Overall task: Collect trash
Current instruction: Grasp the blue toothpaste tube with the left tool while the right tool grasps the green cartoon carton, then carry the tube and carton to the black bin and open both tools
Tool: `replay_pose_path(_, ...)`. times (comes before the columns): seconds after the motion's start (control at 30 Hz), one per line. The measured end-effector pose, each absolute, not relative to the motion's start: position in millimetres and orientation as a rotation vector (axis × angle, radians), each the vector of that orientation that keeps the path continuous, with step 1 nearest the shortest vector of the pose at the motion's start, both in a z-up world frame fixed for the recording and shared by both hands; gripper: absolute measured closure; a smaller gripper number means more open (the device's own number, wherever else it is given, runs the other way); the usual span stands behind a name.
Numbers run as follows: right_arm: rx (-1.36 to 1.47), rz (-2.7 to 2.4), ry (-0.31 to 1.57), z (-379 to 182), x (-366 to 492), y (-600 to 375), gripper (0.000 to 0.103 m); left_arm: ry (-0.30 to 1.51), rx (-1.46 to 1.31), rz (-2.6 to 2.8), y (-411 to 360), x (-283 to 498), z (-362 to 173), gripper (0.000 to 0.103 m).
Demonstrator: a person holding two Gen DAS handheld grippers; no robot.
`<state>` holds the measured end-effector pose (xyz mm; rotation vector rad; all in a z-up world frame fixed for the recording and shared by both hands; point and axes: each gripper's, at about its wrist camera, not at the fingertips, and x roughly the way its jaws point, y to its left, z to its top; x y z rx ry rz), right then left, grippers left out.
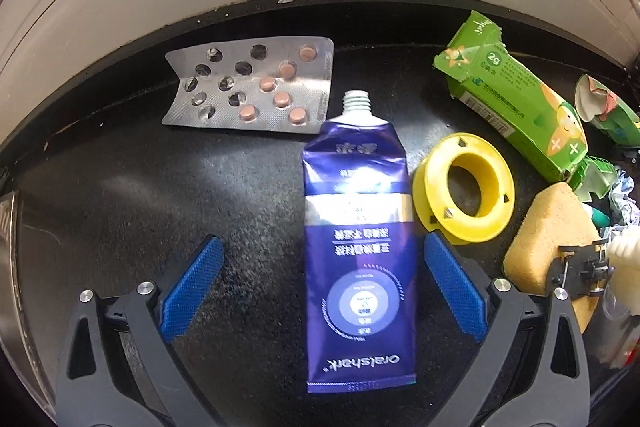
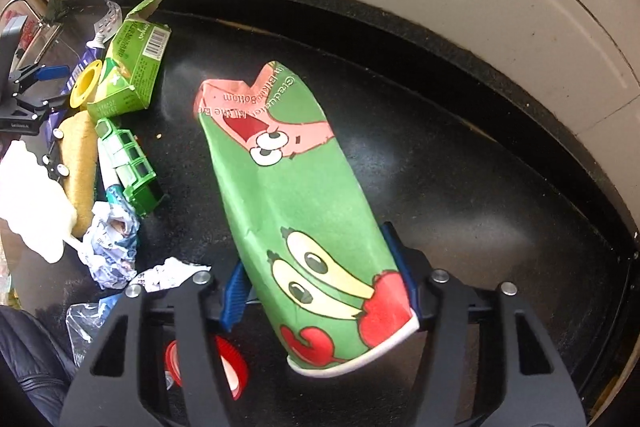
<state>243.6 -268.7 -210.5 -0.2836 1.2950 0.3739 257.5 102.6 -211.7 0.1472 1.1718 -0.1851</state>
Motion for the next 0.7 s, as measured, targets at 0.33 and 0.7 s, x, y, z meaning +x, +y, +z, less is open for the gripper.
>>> replay_pose_path(0.33,-0.193,0.286,1.232,-171.6,217.7,-272.6,0.048,1.13,0.146,-0.164,74.2,225.8,-194.4,0.053)
replay_pose_path(0.7,-0.094,0.239,1.127,-99.6,141.4,-272.0,0.048,1.08,0.089,-0.097,69.2,140.6,-119.5,0.053)
